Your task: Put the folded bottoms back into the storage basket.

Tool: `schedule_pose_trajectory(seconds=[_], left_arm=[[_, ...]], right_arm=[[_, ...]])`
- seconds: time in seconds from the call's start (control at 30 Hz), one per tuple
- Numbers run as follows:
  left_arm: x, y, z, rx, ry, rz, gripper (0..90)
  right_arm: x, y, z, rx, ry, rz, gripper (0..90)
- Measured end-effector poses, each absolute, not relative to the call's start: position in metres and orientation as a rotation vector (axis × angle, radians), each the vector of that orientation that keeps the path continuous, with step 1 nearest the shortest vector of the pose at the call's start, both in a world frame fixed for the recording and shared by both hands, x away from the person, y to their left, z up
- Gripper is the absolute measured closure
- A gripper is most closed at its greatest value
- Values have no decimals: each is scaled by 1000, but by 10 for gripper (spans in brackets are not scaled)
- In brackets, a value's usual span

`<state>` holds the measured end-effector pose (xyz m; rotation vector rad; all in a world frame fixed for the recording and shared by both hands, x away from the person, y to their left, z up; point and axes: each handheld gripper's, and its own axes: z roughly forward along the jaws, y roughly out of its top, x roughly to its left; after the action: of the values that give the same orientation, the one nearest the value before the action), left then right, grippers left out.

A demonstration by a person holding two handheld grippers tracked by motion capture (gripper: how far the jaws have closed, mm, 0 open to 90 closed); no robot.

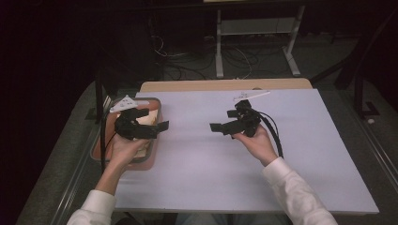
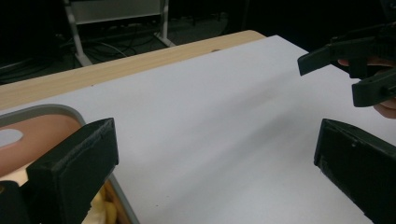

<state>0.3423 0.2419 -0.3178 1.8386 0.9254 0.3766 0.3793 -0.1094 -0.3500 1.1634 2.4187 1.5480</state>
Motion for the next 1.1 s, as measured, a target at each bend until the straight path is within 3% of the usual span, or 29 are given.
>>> schedule_pose_trajectory(seconds=[1.1], left_arm=[[321, 204, -343, 1891, 817, 324, 0]], right_arm=[[345, -172, -385, 1181, 2346, 1560, 0]])
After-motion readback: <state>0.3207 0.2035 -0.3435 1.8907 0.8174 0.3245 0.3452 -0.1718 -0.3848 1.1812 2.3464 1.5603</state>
